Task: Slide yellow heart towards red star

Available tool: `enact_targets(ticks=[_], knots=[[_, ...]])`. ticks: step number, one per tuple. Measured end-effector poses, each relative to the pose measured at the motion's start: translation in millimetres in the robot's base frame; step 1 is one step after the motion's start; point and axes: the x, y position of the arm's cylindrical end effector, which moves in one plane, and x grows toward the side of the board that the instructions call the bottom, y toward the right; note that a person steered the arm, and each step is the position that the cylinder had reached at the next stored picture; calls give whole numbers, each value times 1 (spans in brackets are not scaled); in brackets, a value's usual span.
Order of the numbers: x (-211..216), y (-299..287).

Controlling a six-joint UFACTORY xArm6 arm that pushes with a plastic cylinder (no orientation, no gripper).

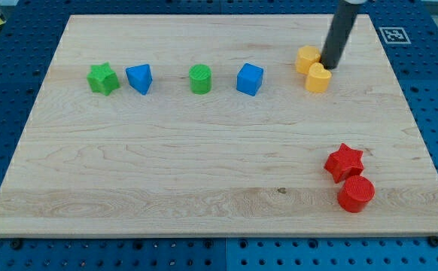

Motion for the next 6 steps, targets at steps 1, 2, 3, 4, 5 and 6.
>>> enact_targets(ticks=[1, 2, 3, 4, 5, 6], knots=[[-1, -6], [10, -6], [31, -6], [47, -7], [58, -8], [32, -9]])
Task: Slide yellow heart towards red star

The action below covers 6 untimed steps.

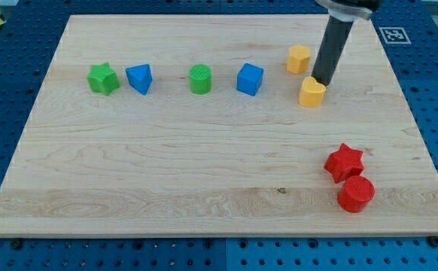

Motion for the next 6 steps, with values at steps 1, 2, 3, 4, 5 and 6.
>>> enact_targets(ticks=[1, 2, 3, 4, 5, 6], knots=[[-9, -11], [5, -23], [24, -22], [40, -15], [50, -22], [50, -38]])
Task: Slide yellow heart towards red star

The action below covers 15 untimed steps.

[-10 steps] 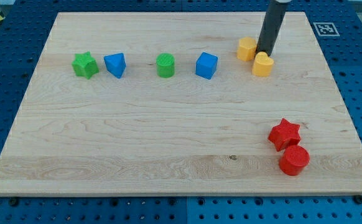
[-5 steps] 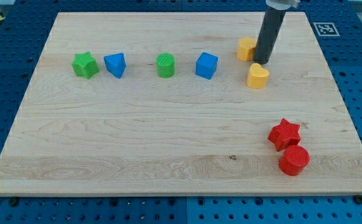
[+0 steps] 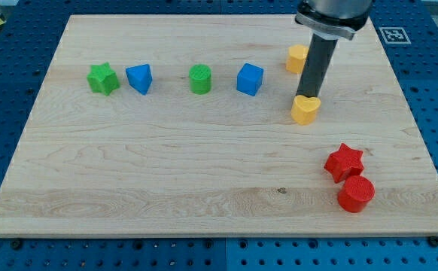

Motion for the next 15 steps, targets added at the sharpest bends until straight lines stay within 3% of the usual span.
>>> enact_targets(ticks=[2, 6, 11, 15], knots=[[6, -39], [14, -15], [75, -18], [78, -8]])
